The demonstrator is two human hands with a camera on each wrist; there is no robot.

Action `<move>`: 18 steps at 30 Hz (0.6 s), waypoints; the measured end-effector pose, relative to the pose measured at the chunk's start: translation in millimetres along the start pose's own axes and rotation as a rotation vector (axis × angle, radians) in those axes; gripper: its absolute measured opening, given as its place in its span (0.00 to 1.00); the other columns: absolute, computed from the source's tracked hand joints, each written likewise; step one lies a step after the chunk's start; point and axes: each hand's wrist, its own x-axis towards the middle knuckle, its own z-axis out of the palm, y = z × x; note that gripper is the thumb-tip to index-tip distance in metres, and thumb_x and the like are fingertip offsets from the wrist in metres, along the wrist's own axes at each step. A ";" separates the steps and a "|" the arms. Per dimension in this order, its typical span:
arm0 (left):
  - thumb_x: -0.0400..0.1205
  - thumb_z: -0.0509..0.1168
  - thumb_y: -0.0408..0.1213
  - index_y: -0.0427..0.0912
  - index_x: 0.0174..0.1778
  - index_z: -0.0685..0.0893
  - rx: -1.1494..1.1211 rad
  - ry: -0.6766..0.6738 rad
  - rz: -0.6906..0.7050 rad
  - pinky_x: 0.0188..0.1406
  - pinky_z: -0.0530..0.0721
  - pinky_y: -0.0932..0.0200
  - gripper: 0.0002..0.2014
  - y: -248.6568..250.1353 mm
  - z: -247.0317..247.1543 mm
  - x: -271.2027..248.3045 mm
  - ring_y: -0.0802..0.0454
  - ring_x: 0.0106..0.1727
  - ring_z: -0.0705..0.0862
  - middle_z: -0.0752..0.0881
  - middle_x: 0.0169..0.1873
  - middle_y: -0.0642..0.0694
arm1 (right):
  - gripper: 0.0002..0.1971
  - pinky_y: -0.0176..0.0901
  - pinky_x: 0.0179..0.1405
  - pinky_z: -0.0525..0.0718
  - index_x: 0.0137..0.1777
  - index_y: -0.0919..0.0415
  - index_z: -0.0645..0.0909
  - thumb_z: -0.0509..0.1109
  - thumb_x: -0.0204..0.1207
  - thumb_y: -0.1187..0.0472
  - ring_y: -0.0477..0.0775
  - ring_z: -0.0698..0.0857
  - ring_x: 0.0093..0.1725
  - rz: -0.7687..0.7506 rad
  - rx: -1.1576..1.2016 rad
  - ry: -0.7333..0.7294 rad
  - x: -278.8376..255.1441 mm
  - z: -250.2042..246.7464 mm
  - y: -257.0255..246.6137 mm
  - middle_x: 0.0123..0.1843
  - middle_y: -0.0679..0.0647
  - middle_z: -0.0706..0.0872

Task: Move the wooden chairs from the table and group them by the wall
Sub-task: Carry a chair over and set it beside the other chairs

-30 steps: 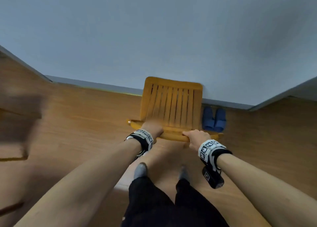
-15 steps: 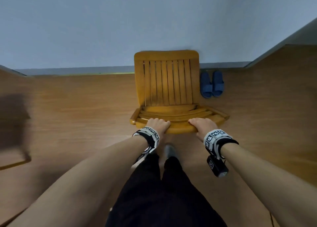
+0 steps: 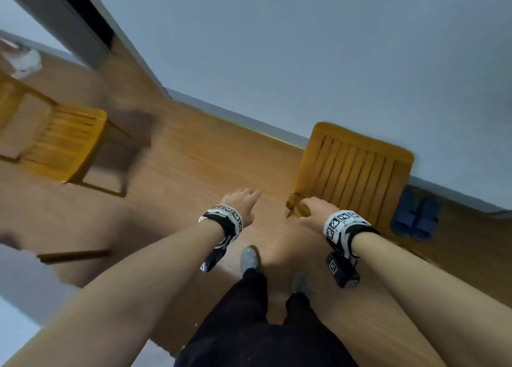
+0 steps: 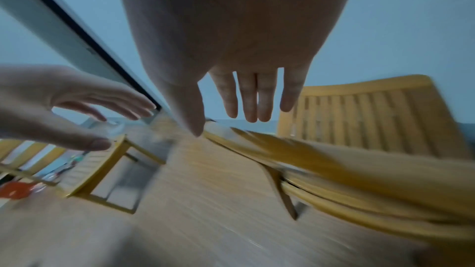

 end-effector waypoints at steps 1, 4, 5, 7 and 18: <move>0.82 0.66 0.39 0.47 0.82 0.66 -0.022 -0.002 -0.039 0.62 0.81 0.46 0.31 -17.0 -2.9 -6.8 0.43 0.73 0.76 0.75 0.75 0.45 | 0.25 0.54 0.63 0.83 0.74 0.54 0.77 0.69 0.80 0.45 0.58 0.83 0.64 -0.020 -0.014 0.017 6.9 -6.5 -15.7 0.71 0.55 0.80; 0.82 0.65 0.39 0.48 0.84 0.65 -0.124 0.011 -0.205 0.63 0.81 0.46 0.32 -101.3 -4.0 -40.0 0.43 0.72 0.77 0.77 0.73 0.44 | 0.28 0.50 0.68 0.77 0.81 0.57 0.72 0.67 0.84 0.49 0.59 0.79 0.73 -0.134 -0.126 0.034 40.3 -24.1 -96.5 0.78 0.56 0.76; 0.82 0.65 0.39 0.48 0.84 0.65 -0.148 0.023 -0.253 0.63 0.82 0.46 0.32 -129.9 -4.0 -49.4 0.43 0.72 0.77 0.77 0.72 0.44 | 0.28 0.50 0.70 0.77 0.82 0.57 0.71 0.66 0.84 0.50 0.58 0.78 0.75 -0.168 -0.157 0.037 52.6 -29.5 -123.7 0.80 0.55 0.75; 0.82 0.65 0.39 0.49 0.83 0.66 -0.194 0.048 -0.344 0.62 0.81 0.47 0.32 -188.7 -1.3 -67.7 0.43 0.70 0.78 0.78 0.70 0.44 | 0.28 0.52 0.73 0.77 0.83 0.56 0.70 0.66 0.84 0.51 0.56 0.77 0.77 -0.224 -0.221 0.038 80.6 -37.4 -179.6 0.82 0.54 0.73; 0.81 0.65 0.41 0.47 0.79 0.70 -0.335 0.121 -0.604 0.57 0.82 0.47 0.29 -523.5 -17.9 -140.9 0.41 0.67 0.81 0.81 0.68 0.43 | 0.28 0.55 0.75 0.78 0.84 0.55 0.69 0.67 0.85 0.54 0.56 0.77 0.77 -0.378 -0.477 -0.005 241.0 -65.3 -520.9 0.84 0.54 0.70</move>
